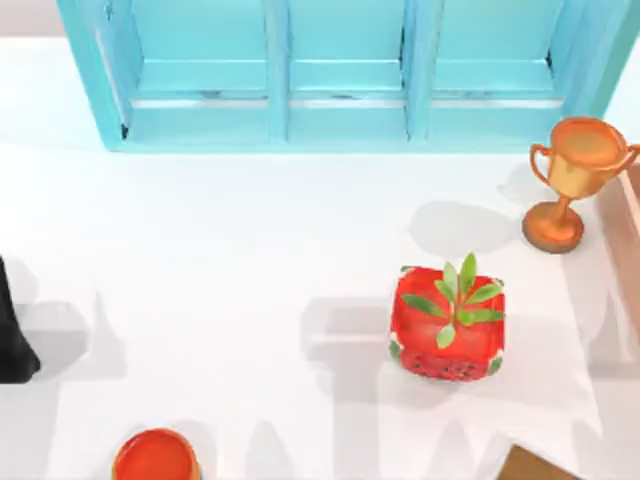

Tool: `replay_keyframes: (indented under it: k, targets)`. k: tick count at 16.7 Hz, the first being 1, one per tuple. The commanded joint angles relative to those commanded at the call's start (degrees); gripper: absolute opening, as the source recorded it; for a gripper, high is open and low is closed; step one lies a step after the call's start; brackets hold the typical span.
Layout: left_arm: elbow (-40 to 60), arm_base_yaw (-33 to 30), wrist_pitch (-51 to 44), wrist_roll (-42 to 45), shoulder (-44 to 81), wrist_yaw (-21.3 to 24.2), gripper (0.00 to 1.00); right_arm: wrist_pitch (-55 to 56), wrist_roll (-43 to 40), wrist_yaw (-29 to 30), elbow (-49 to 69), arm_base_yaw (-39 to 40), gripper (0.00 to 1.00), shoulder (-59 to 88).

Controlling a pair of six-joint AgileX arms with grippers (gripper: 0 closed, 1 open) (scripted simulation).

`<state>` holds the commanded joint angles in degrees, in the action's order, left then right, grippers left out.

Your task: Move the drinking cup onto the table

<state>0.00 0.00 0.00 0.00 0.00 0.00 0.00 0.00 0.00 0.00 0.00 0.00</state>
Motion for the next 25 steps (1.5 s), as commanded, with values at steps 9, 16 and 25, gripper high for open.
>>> replay_keyframes:
  k: [9,16,25]
  targets:
    - [0.0,0.0,0.0,0.0,0.0,0.0,1.0,-15.5,-5.4,0.0,16.4,-5.3,1.0,17.2]
    - [0.0,0.0,0.0,0.0,0.0,0.0,1.0,-45.6,-14.7,-0.2,46.1,-14.9,1.0,56.5]
    - [0.0,0.0,0.0,0.0,0.0,0.0,1.0,-72.9,-23.7,-0.1,75.0,-24.2,1.0,89.9]
